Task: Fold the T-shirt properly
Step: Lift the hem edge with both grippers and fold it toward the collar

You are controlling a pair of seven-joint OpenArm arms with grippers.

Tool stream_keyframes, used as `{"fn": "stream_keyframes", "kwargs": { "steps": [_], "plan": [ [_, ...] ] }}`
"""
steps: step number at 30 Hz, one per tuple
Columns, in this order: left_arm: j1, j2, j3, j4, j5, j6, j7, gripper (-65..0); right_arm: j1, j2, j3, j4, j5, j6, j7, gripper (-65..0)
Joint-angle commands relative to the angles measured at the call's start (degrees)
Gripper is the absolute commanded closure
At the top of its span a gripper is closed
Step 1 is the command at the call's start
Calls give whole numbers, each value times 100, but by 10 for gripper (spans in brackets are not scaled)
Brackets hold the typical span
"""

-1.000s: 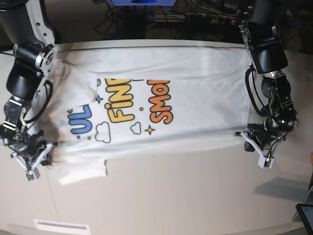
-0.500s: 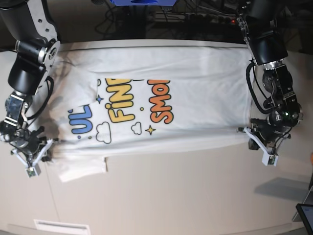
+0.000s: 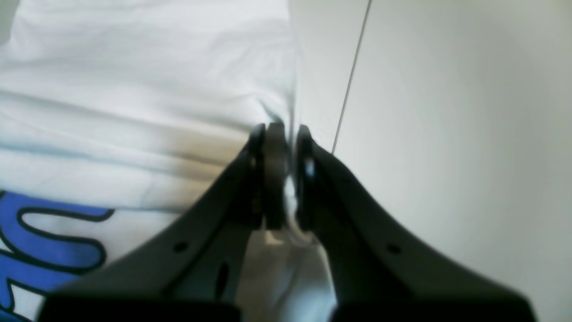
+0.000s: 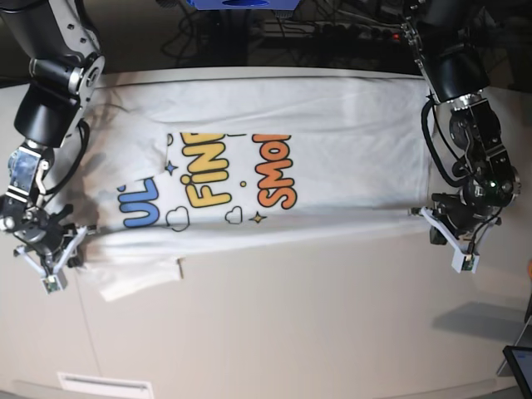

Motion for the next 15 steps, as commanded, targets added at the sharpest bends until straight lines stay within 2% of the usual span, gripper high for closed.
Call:
{"fn": "stream_keyframes", "kwargs": {
  "steps": [1, 15],
  "plan": [
    [-104, -92, -12, 107, 5, 37, -106, 0, 90, 105, 13, 141, 47, -51, 107, -28],
    [467, -13, -12, 353, 14, 37, -97, 0, -235, 34, 13, 194, 38, -51, -77, -28]
  ]
}}
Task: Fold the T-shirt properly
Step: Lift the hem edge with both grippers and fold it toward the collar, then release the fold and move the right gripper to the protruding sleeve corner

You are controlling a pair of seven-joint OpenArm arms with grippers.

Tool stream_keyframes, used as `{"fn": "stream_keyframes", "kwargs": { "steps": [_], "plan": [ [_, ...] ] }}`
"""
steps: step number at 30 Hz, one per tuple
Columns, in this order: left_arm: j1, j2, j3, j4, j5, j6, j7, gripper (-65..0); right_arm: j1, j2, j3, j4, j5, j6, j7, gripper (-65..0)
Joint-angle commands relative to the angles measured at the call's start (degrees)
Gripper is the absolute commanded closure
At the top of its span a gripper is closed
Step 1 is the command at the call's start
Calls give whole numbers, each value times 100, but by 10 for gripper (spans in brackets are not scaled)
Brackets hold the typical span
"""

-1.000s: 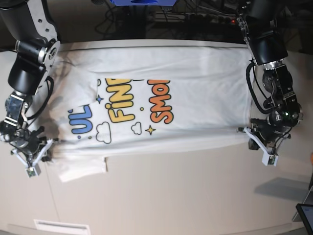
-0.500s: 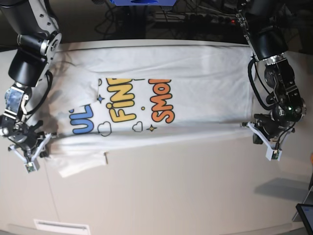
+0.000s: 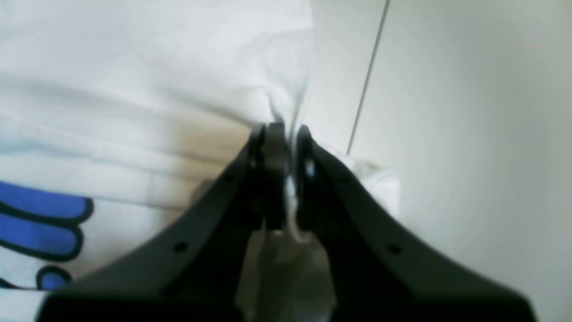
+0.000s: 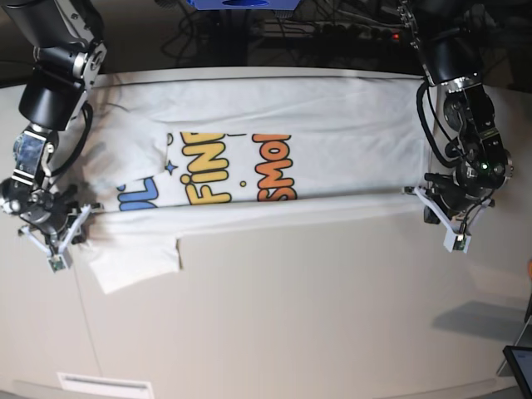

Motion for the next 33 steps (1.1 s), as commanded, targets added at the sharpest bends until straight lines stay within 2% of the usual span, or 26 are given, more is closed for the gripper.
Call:
{"fn": "stream_keyframes", "kwargs": {
  "steps": [1, 10, 15, 22, 31, 33],
  "plan": [
    [-66, -81, -25, 108, -23, 37, -90, 0, 165, 93, 13, 118, 60, -49, 84, -28],
    [163, -81, -16, 64, -23, 37, -90, 0, 112, 76, -5, 109, 60, -49, 76, -28],
    [163, -116, 520, -76, -23, 37, -90, 0, 112, 14, -5, 100, 60, -49, 76, -29],
    [154, -81, 599, -85, -23, 37, -90, 0, 42, -30, -5, 109, 42, -49, 76, -35],
    [163, -274, 608, -85, -14, 37, -82, -5, 42, -12, 4, 109, 42, -49, 76, -36],
    [163, -345, 731, -85, -14, 37, -64, -37, 42, -12, 4, 118, 42, -49, 76, -36]
  ]
}}
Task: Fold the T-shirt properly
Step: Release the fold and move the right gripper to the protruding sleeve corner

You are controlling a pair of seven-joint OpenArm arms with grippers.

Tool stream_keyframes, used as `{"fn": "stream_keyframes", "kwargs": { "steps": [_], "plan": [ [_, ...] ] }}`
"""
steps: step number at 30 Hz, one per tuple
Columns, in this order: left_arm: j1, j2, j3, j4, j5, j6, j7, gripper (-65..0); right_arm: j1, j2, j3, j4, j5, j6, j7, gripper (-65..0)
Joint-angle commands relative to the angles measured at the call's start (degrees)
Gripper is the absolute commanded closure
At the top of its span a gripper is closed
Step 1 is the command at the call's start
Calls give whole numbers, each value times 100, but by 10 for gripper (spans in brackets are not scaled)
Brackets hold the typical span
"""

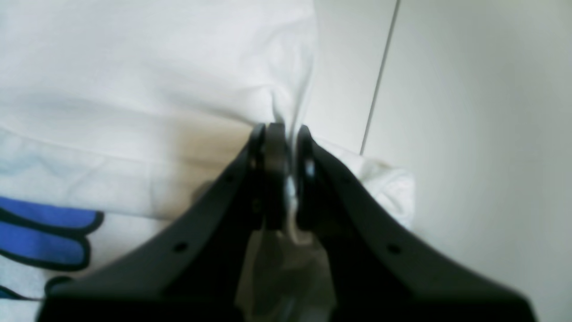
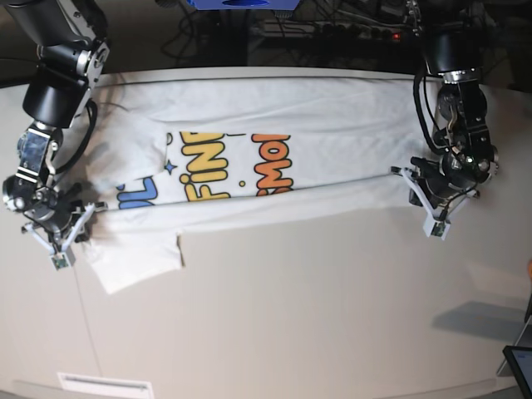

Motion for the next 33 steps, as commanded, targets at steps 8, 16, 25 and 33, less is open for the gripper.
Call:
{"fn": "stream_keyframes", "kwargs": {
  "steps": [8, 16, 25, 33],
  "plan": [
    [-55, -192, 151, 687, -27, 15, 288, -328, 114, 110, -5, 166, 34, -322, 21, -45],
    [-55, -263, 151, 1057, -27, 15, 551, -334, -220, 93, -40, 1247, 34, -357, -445, -264],
    [-126, -377, 133, 1136, -36, 15, 613, -329, -317, 233, -31, 2065, -555, -647, -876, -270],
    [-135, -386, -676, 1136, -36, -3, 613, -329, -159, 225, 13, 2144, -1021, -849, -876, -270]
  ]
}}
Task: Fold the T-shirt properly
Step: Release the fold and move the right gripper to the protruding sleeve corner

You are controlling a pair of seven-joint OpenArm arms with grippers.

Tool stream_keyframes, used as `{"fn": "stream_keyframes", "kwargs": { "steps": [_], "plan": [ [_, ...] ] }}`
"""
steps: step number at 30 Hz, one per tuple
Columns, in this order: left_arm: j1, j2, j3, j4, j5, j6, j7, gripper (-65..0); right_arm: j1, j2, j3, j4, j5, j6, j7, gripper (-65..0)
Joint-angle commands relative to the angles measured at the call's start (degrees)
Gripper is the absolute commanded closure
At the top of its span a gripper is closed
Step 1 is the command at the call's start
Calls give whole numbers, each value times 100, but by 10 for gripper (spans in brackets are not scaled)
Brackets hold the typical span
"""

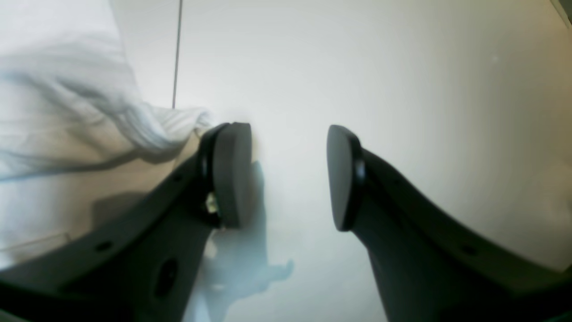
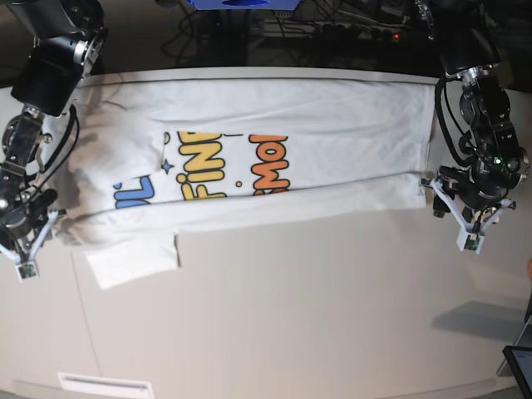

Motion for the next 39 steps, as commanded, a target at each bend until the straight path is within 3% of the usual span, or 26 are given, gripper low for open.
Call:
{"fn": "stream_keyframes", "kwargs": {
  "steps": [1, 4, 6, 10, 13, 18, 22, 39],
  "plan": [
    [-100, -102, -134, 106, -30, 19, -80, -329, 167, 100, -24, 236, 124, -49, 156, -270],
    [-100, -102, -372, 106, -30, 2, -80, -329, 334, 91, -68, 395, 458, -23, 130, -270],
    [-100, -102, -459, 89, -30, 2, -89, -329, 536, 144, -446, 236, 845, 153, 103, -271],
    [-91, -102, -459, 106, -30, 2, -89, -329, 1134, 188, -1264, -845, 1030, 522, -73, -271],
    [-82, -102, -459, 89, -30, 2, -89, -329, 1512, 100, -1440, -1671, 1030, 610, 86, -271],
    [-38, -304, -459, 89, -30, 2, -115, -329, 1943, 65, -1440, -2709, 1030, 610, 578, -280],
    [-38, -427, -468, 89, -30, 2, -115, -329, 2303, 100, -1440, -3456, 1012, 584, 965, -345],
    [-29, -480, -468, 62, -30, 2, -115, -329, 2989, 425, -1440, -5285, 1012, 478, 2081, -357]
  ]
}}
